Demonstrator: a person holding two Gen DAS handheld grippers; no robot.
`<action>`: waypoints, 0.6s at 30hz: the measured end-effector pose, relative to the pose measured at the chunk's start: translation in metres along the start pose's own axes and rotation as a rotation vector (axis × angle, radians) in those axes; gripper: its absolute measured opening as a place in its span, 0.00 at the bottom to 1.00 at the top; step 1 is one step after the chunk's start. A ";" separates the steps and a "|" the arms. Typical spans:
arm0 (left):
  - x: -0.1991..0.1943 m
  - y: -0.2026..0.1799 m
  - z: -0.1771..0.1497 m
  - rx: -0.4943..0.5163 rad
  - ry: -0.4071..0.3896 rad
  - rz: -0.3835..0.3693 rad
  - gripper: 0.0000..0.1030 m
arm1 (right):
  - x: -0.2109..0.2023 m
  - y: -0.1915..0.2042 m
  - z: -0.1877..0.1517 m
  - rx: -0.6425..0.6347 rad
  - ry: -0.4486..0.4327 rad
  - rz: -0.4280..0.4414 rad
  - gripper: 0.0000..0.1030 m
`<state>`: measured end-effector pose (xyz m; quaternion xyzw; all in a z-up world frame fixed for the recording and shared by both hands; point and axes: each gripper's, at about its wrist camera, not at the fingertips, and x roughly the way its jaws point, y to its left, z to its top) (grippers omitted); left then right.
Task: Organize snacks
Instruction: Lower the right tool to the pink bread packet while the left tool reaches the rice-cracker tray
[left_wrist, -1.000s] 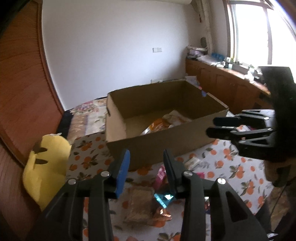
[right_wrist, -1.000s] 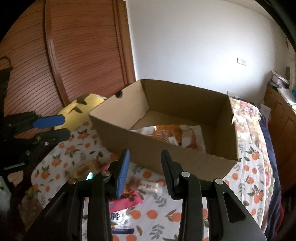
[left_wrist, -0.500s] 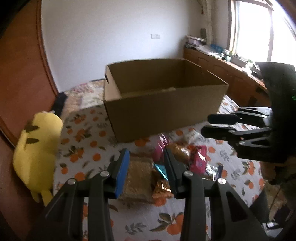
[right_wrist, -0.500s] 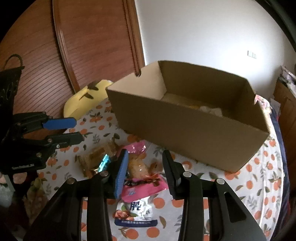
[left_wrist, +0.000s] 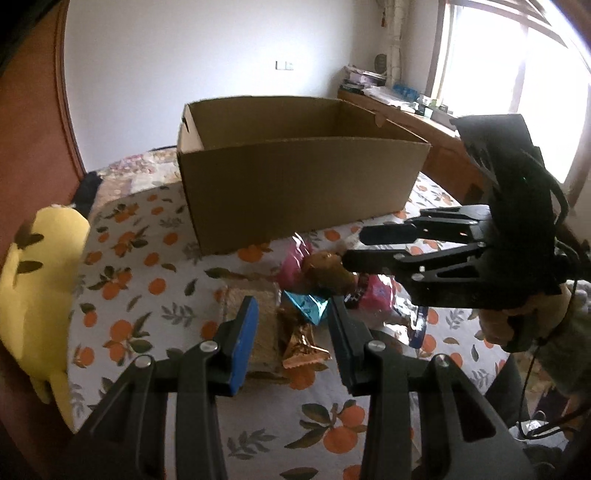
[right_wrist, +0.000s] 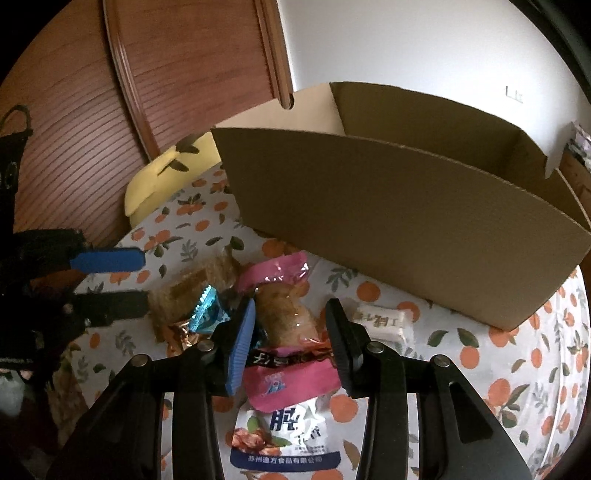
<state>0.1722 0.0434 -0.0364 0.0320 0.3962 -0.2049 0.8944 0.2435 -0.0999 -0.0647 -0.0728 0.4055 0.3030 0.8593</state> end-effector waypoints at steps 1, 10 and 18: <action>0.001 0.001 -0.001 -0.005 0.003 0.006 0.37 | 0.002 0.001 0.000 -0.002 0.003 0.001 0.39; 0.021 0.018 -0.009 -0.042 0.032 0.040 0.41 | 0.017 0.005 -0.001 -0.019 0.030 0.005 0.40; 0.025 0.022 -0.009 -0.035 0.020 0.049 0.88 | 0.024 0.004 -0.003 -0.025 0.044 0.003 0.40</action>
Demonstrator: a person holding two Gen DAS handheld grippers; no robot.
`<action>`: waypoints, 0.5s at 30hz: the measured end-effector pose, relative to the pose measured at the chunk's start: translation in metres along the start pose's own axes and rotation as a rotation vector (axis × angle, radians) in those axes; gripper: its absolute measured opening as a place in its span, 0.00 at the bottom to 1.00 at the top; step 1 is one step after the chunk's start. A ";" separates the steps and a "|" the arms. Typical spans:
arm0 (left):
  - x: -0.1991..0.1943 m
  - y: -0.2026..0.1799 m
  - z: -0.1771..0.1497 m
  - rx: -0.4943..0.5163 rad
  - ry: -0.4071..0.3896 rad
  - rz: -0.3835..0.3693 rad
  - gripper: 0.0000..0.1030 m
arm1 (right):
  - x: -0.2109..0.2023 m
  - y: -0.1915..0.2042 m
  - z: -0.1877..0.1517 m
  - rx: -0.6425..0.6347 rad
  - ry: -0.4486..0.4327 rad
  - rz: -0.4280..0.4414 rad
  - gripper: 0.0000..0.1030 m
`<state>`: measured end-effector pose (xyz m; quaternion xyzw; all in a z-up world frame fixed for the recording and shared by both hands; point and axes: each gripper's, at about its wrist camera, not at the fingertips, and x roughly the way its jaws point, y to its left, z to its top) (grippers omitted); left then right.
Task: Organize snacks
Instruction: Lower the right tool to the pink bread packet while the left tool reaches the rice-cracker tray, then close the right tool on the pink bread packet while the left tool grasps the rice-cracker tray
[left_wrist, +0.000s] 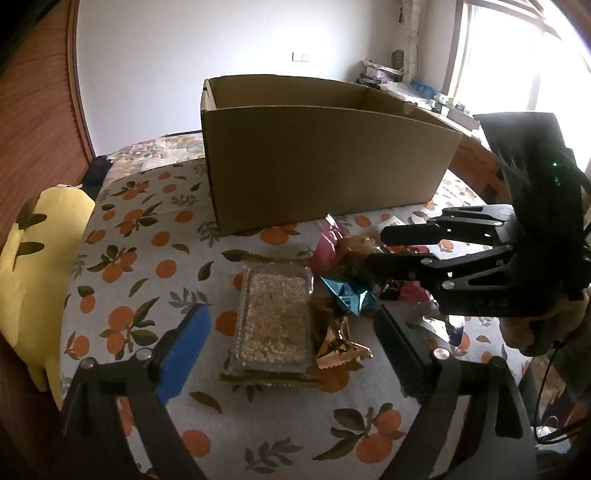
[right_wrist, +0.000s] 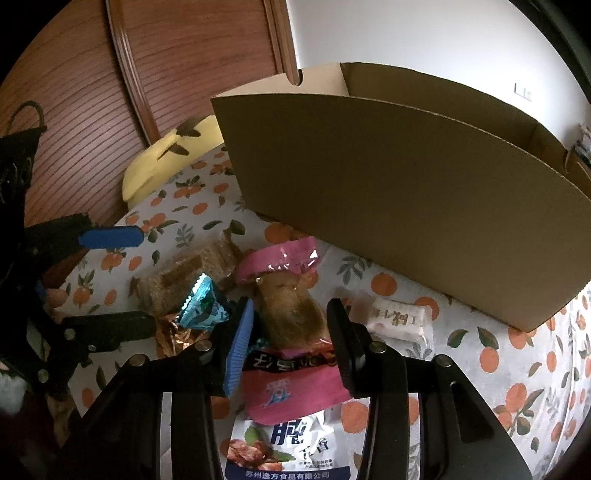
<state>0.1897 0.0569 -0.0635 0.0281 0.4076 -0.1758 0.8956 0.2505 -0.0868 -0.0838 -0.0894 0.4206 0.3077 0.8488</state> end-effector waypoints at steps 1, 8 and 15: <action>0.001 0.000 0.001 0.000 0.003 0.001 0.88 | 0.001 0.000 0.000 0.000 0.001 0.000 0.40; 0.018 0.008 0.003 -0.010 0.050 0.005 0.88 | 0.011 0.000 0.000 -0.018 0.020 -0.007 0.40; 0.026 0.021 0.005 -0.047 0.065 -0.001 0.88 | 0.018 0.001 0.000 -0.042 0.041 0.002 0.42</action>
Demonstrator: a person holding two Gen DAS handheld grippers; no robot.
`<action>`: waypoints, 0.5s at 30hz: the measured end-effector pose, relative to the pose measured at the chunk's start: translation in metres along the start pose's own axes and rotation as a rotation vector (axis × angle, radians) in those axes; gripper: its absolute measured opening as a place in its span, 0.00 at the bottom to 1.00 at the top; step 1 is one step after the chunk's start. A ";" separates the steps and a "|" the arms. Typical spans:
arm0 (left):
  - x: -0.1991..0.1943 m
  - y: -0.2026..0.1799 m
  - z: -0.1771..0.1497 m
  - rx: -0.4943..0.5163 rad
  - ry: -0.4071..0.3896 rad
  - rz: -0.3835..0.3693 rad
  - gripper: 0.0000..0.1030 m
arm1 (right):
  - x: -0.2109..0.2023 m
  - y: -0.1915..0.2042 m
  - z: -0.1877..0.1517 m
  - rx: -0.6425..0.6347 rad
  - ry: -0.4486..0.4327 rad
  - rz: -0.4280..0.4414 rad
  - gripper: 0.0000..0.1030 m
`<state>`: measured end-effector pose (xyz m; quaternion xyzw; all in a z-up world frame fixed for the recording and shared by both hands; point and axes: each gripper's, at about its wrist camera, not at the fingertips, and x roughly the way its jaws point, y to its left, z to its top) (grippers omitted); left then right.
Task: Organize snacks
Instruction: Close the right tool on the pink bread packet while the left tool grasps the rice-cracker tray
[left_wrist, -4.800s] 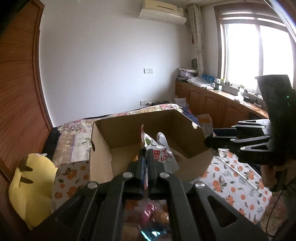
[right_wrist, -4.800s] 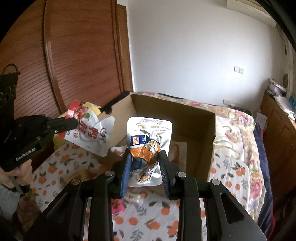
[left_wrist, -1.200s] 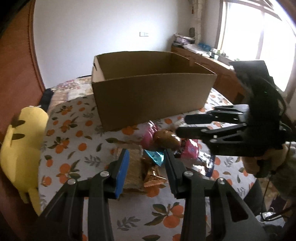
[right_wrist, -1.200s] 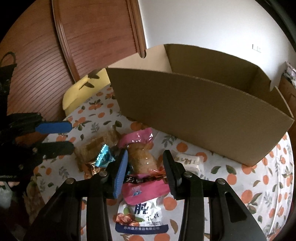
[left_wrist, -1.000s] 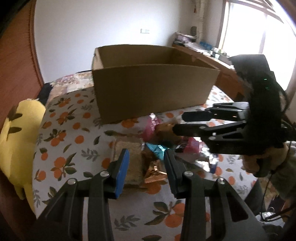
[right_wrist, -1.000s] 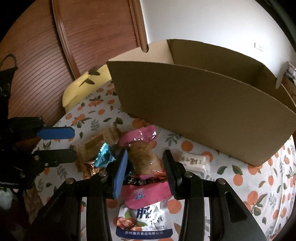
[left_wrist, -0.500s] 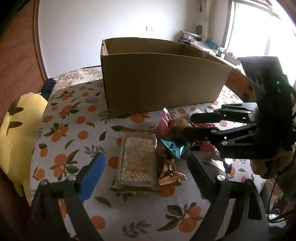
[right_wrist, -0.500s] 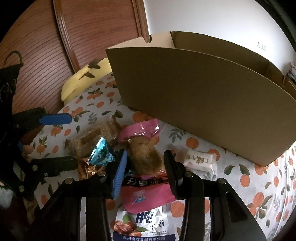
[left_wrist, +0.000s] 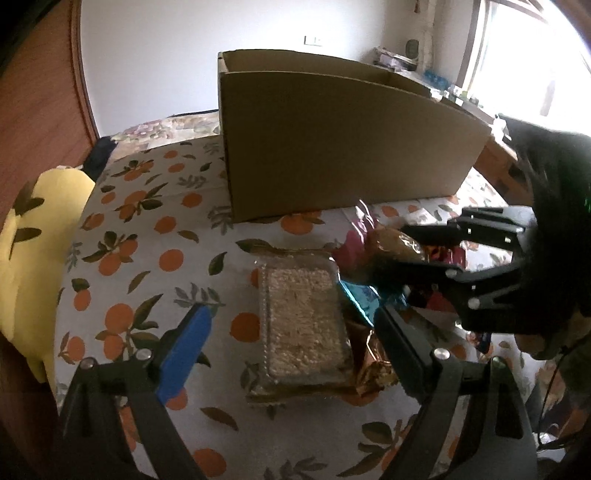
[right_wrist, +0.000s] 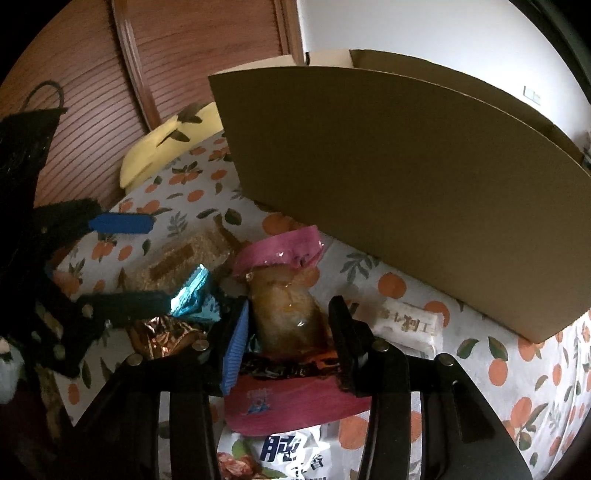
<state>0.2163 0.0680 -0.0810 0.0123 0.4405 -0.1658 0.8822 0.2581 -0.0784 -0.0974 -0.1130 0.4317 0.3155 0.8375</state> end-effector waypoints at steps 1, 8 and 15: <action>-0.001 0.003 0.001 -0.012 -0.005 -0.012 0.88 | 0.000 0.000 -0.001 -0.007 0.009 -0.003 0.41; 0.007 0.006 0.001 -0.004 0.034 -0.018 0.88 | 0.002 -0.004 -0.005 -0.008 0.042 0.004 0.42; 0.021 0.005 0.004 -0.015 0.078 -0.030 0.87 | 0.004 -0.004 -0.006 0.004 0.033 0.004 0.42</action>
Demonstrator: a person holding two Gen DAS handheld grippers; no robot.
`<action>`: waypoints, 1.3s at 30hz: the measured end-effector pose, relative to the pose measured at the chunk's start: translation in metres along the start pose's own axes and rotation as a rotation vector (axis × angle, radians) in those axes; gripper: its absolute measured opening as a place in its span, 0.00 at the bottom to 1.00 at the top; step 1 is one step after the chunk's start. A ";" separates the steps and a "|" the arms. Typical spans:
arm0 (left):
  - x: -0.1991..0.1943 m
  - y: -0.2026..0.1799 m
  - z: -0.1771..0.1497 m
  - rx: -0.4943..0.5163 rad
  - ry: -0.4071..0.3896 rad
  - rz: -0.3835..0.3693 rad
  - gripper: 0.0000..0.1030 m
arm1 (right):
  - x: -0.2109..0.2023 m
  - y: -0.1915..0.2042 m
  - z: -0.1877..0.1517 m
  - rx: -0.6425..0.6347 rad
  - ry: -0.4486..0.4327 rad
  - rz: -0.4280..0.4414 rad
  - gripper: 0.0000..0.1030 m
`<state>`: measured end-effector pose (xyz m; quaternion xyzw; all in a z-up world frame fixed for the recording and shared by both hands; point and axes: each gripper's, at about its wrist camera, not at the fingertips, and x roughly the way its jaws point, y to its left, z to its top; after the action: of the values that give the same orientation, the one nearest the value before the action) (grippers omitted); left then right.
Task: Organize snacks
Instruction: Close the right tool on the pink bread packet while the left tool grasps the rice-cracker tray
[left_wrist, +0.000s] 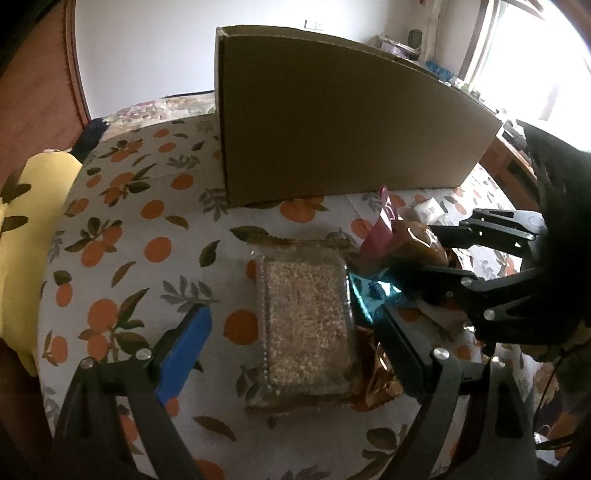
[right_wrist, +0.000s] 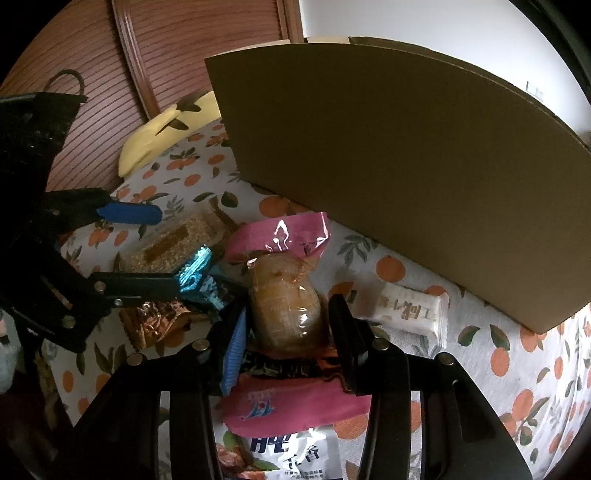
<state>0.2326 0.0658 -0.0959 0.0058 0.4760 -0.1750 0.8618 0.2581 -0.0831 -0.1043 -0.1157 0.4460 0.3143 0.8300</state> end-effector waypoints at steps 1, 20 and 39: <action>0.001 0.000 0.001 -0.004 0.002 -0.007 0.86 | 0.000 0.000 0.000 0.002 -0.002 0.002 0.42; 0.001 0.009 0.003 -0.016 -0.005 0.013 0.52 | 0.000 -0.005 -0.005 0.012 -0.034 0.016 0.43; -0.009 0.015 -0.014 0.022 -0.023 0.048 0.47 | 0.001 -0.002 -0.004 0.003 -0.036 0.004 0.44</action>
<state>0.2213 0.0848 -0.0987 0.0246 0.4639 -0.1593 0.8711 0.2568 -0.0861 -0.1079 -0.1078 0.4317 0.3174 0.8374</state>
